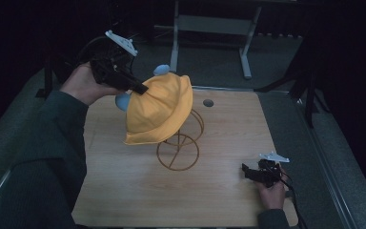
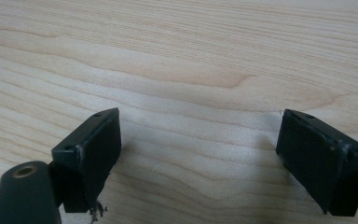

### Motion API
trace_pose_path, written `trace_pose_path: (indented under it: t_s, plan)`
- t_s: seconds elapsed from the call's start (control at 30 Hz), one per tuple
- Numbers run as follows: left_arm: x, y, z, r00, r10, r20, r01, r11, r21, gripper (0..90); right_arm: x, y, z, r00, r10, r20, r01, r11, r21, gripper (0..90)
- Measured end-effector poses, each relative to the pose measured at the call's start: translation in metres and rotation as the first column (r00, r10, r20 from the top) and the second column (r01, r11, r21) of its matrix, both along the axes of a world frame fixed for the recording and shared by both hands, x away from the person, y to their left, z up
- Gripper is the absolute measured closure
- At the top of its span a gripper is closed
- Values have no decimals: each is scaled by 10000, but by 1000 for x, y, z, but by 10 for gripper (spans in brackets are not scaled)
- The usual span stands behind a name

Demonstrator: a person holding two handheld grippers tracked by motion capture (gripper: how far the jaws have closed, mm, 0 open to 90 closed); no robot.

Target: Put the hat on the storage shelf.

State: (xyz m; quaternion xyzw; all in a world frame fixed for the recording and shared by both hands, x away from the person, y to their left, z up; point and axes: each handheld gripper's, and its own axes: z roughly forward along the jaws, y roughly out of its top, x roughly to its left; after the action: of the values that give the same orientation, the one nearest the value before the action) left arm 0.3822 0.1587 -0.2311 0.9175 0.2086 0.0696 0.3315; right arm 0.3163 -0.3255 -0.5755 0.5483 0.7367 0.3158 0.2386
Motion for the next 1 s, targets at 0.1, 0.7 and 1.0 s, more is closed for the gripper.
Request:
trace_pose_path:
  t_s: [0.1,0.7,1.0]
  plan:
    - [0,-4,1,10000,-46,15,46,10000,46,824,0,0,0,10000,-8,23,8,10000,33,139]
    - [2,-31,-2,9995,-318,41,317,9987,403,819,0,0,0,10000,-13,29,13,10000,34,139]
    - [6,-47,-9,9988,-490,-9,490,9969,619,810,0,0,0,10000,-1,-17,1,10000,-9,139]
